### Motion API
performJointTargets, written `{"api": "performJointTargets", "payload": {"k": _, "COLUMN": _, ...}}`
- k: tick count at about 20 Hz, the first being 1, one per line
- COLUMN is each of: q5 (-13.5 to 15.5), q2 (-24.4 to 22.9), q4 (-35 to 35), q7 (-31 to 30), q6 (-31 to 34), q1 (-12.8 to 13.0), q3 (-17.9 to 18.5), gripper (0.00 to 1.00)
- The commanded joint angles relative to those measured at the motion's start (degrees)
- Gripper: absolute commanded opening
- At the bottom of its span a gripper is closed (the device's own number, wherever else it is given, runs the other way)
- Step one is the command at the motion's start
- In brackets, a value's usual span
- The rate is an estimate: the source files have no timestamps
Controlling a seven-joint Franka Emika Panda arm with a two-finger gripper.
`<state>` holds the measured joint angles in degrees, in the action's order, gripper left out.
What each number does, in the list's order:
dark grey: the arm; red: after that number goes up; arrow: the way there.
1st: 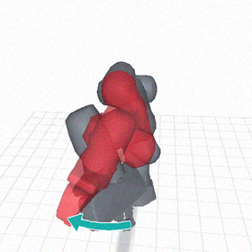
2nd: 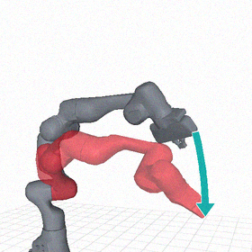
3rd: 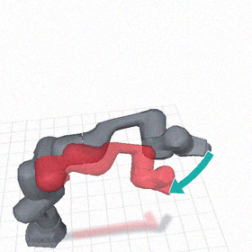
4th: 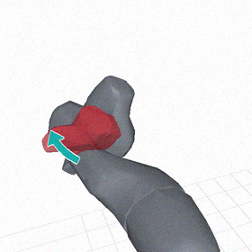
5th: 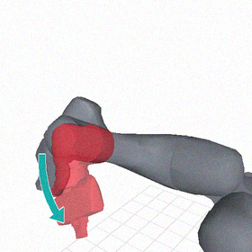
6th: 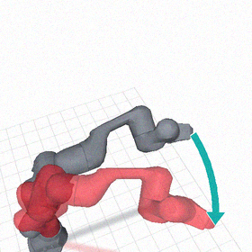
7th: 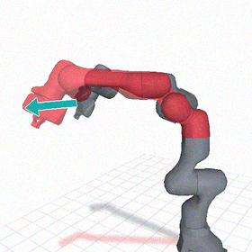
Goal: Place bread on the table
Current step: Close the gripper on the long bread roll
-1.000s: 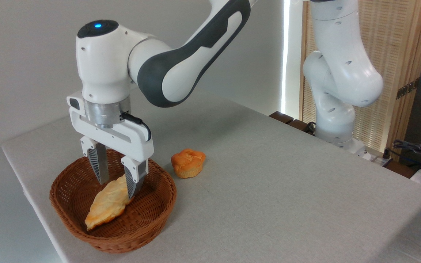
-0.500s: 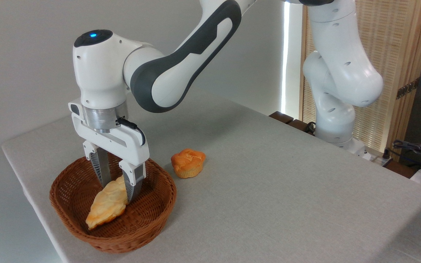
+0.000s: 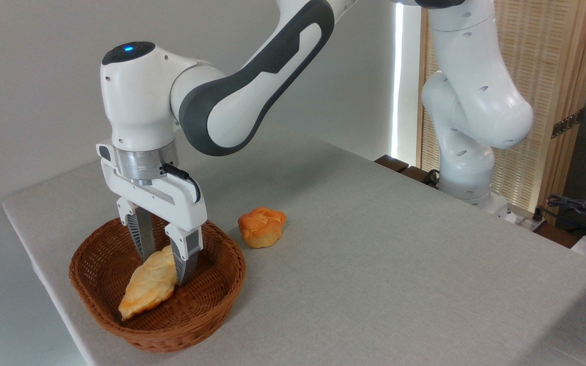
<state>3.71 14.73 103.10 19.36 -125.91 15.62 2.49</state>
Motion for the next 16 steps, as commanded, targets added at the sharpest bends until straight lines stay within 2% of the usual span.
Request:
{"api": "performJointTargets", "payload": {"k": 1, "q5": -1.07, "q2": 0.13, "q4": -0.45, "q7": -0.64, "q6": -1.09, "q1": -0.07, "q3": -0.2, "gripper": 0.54}}
{"api": "performJointTargets", "payload": {"k": 9, "q5": -1.07, "q2": -0.57, "q4": -0.45, "q7": -0.73, "q6": -0.92, "q1": -0.24, "q3": -0.11, "gripper": 0.54}}
{"api": "performJointTargets", "payload": {"k": 14, "q5": -0.11, "q2": -4.7, "q4": -0.45, "q7": -1.08, "q6": -0.13, "q1": -0.6, "q3": 0.32, "gripper": 0.55}}
{"api": "performJointTargets", "payload": {"k": 16, "q5": 0.07, "q2": -6.81, "q4": -0.44, "q7": -1.08, "q6": 2.05, "q1": -0.6, "q3": 0.32, "gripper": 0.55}}
